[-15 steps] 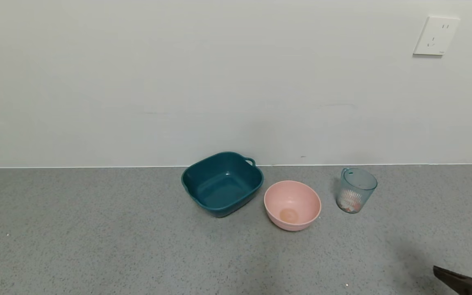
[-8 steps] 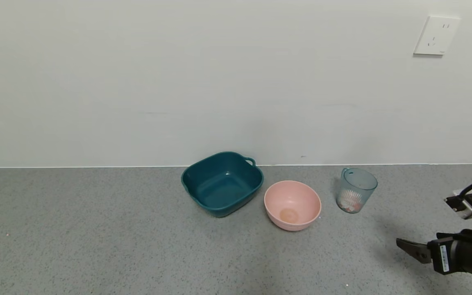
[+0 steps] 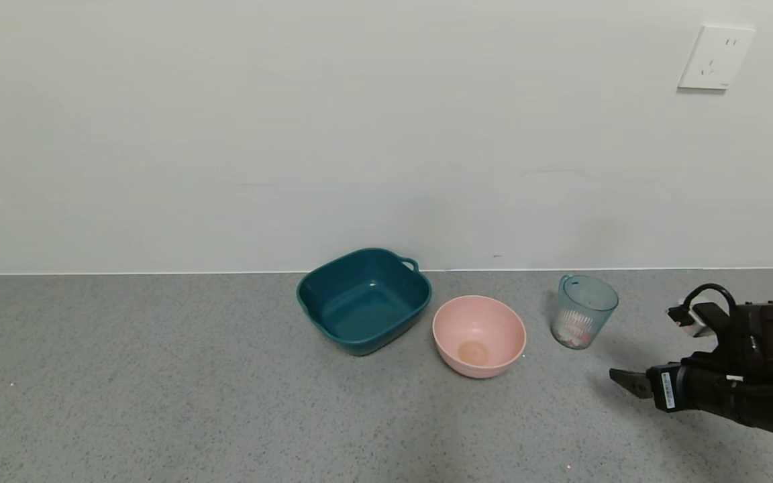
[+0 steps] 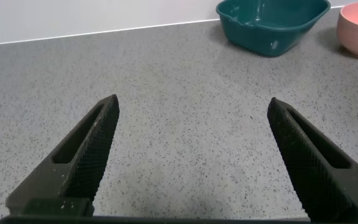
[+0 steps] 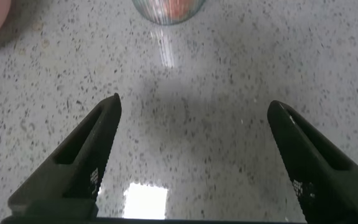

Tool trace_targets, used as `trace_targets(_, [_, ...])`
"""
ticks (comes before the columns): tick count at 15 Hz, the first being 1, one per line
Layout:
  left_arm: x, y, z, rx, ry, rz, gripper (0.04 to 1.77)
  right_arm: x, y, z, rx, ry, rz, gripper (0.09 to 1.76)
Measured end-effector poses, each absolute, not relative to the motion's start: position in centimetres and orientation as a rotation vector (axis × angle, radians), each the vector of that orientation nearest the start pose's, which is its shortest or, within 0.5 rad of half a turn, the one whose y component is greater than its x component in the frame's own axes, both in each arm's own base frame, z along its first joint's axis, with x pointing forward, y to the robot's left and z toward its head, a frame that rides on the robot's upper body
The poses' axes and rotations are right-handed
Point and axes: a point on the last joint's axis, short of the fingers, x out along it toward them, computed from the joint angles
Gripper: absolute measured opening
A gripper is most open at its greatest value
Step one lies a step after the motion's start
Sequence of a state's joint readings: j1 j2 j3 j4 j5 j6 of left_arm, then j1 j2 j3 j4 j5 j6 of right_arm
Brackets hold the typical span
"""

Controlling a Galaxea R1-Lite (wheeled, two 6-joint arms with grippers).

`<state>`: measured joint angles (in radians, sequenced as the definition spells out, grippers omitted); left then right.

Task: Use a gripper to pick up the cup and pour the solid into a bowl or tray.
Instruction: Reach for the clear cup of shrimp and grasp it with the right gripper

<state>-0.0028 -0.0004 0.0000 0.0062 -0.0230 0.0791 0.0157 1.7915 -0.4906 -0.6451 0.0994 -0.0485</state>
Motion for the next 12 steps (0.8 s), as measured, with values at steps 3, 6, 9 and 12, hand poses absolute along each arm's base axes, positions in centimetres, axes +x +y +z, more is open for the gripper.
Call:
trace_targets(3, [-2.3, 0.0, 7.5, 0.079, 0.005, -0.026, 1.72, 28.4, 0.7, 8.2, -0.021, 0.635, 0.126, 1.71])
trace_targets(6, [-2.3, 0.0, 7.5, 0.079, 0.005, -0.026, 1.72, 29.8, 1.0, 8.4, 0.000, 0.613, 0.127, 1.71])
trace_targets(9, [-2.3, 0.0, 7.5, 0.079, 0.005, -0.026, 1.72, 30.9, 1.9, 8.7, 0.031, 0.571, 0.138, 1.71])
trace_targets(12, [-2.3, 0.0, 7.5, 0.079, 0.005, -0.026, 1.72, 31.8, 2.9, 8.6, 0.059, 0.496, 0.155, 1.71])
